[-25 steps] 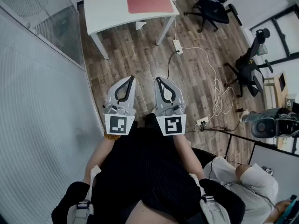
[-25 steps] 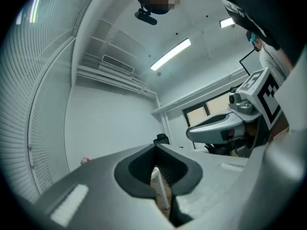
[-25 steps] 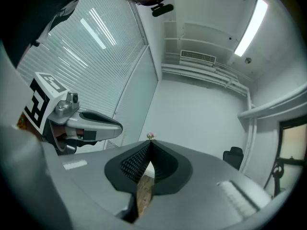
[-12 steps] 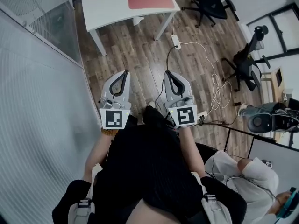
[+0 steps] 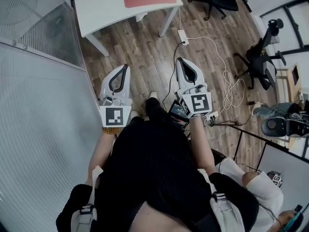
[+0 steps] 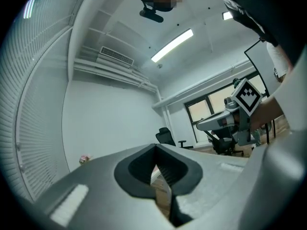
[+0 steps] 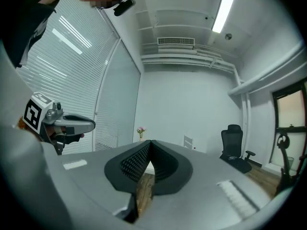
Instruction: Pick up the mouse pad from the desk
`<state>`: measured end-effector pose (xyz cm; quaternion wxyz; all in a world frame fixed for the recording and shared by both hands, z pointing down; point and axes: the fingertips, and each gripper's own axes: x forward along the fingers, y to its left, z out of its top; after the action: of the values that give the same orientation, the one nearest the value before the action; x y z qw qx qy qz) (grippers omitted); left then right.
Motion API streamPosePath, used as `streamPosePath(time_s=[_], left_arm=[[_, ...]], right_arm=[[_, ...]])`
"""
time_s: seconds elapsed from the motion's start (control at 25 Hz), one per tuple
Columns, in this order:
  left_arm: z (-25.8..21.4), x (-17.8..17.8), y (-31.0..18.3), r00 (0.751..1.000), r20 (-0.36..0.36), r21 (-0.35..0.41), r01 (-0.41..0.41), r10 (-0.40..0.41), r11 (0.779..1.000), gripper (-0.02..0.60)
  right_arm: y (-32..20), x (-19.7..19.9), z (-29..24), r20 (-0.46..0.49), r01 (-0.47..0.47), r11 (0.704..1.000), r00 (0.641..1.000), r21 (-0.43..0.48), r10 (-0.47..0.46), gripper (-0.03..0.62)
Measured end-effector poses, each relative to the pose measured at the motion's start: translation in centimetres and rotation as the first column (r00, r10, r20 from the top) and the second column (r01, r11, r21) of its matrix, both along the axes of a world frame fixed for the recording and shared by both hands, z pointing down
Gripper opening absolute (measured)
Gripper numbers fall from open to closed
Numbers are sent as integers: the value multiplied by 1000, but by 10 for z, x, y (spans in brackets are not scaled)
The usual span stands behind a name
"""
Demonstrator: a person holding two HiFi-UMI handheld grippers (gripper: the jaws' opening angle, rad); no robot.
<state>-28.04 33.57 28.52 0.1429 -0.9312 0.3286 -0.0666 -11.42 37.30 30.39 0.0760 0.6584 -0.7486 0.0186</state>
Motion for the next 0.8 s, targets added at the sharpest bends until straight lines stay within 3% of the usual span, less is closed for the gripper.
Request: streamPosePath(time_s=[0.12, 0.28, 0.36, 0.56, 0.8], left_arm=[[9, 26, -27, 1000, -23, -12, -1, 1, 1000, 0], [-1, 73, -50, 999, 39, 56, -35, 33, 998, 0], [-10, 92, -55, 998, 54, 52, -29, 27, 998, 0], [-6, 105, -84, 996, 89, 55, -2, -3, 999, 0], [15, 109, -130, 998, 67, 5, 16, -16, 1000, 0]], right_arm=[[-29, 32, 11, 18, -10, 1000, 1000, 8, 10, 26], [-54, 77, 13, 39, 1, 1000, 999, -4, -1, 26], [-61, 94, 8, 51, 19, 1000, 999, -14, -19, 26], [-93, 106, 23, 43, 74, 996, 996, -49, -72, 26], [-143, 106, 39, 16, 106, 990, 994, -91, -105, 26]])
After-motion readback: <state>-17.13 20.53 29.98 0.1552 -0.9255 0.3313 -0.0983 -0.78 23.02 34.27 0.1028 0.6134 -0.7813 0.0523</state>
